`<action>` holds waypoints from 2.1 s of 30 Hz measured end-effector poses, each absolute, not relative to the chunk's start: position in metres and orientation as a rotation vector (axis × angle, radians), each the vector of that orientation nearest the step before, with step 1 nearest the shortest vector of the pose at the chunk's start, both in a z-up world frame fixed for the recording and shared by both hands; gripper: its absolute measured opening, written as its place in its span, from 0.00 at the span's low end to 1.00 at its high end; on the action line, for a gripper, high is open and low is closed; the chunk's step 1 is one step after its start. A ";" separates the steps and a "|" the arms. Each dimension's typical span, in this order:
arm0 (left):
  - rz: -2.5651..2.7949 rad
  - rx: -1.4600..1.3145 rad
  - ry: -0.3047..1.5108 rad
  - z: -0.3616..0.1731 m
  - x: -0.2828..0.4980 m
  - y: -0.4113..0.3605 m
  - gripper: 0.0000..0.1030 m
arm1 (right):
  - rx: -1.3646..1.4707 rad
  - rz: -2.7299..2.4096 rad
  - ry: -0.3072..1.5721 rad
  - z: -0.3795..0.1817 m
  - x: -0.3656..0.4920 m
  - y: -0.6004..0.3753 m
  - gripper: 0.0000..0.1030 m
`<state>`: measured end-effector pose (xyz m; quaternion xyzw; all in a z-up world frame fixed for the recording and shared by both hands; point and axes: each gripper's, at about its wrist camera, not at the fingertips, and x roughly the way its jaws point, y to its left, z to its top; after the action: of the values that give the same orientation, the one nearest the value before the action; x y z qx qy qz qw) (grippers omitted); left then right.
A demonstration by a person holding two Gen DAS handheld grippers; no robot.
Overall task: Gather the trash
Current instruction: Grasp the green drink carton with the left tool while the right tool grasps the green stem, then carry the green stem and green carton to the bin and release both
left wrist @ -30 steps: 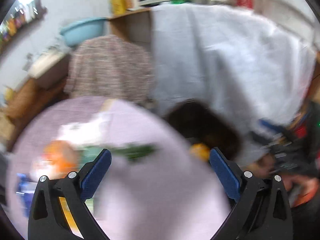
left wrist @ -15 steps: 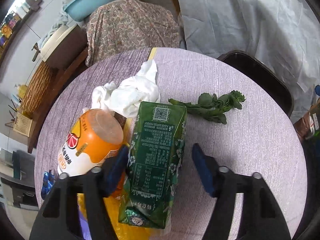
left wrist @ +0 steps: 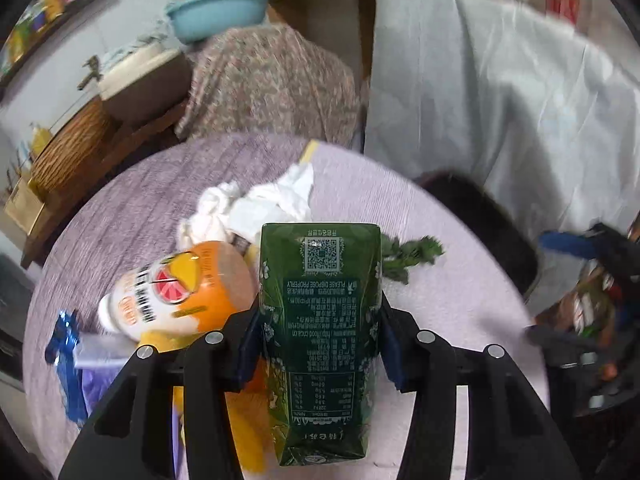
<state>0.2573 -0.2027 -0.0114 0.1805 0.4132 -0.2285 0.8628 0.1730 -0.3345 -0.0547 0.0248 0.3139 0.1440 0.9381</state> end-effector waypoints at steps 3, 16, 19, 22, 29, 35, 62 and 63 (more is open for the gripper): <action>-0.471 0.280 0.801 0.003 0.234 -0.180 0.47 | -0.018 0.338 0.682 -0.054 0.201 -0.314 0.70; -0.502 0.079 0.696 0.008 0.186 -0.117 0.48 | -0.217 0.360 0.859 -0.071 0.295 -0.259 0.43; -0.556 0.024 0.717 0.005 0.186 -0.109 0.47 | -0.185 0.361 0.866 -0.072 0.297 -0.261 0.34; -0.571 -0.012 0.713 0.004 0.187 -0.103 0.47 | -0.154 0.341 0.867 -0.073 0.296 -0.267 0.18; -0.572 -0.011 0.711 -0.001 0.181 -0.103 0.47 | -0.053 0.345 0.823 -0.073 0.278 -0.283 0.13; -0.592 -0.003 0.724 -0.005 0.178 -0.114 0.47 | 0.051 0.377 0.736 -0.057 0.246 -0.299 0.13; -0.806 0.133 0.802 -0.024 0.198 -0.343 0.47 | 0.359 -0.019 1.024 -0.233 0.240 -0.481 0.16; -0.800 0.142 0.809 -0.027 0.200 -0.349 0.47 | 0.361 -0.026 1.022 -0.235 0.240 -0.482 0.18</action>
<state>0.2003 -0.3494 -0.0273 0.0672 0.3828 -0.3786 0.8400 0.2403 -0.4816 -0.2352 0.1718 0.4864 -0.0124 0.8566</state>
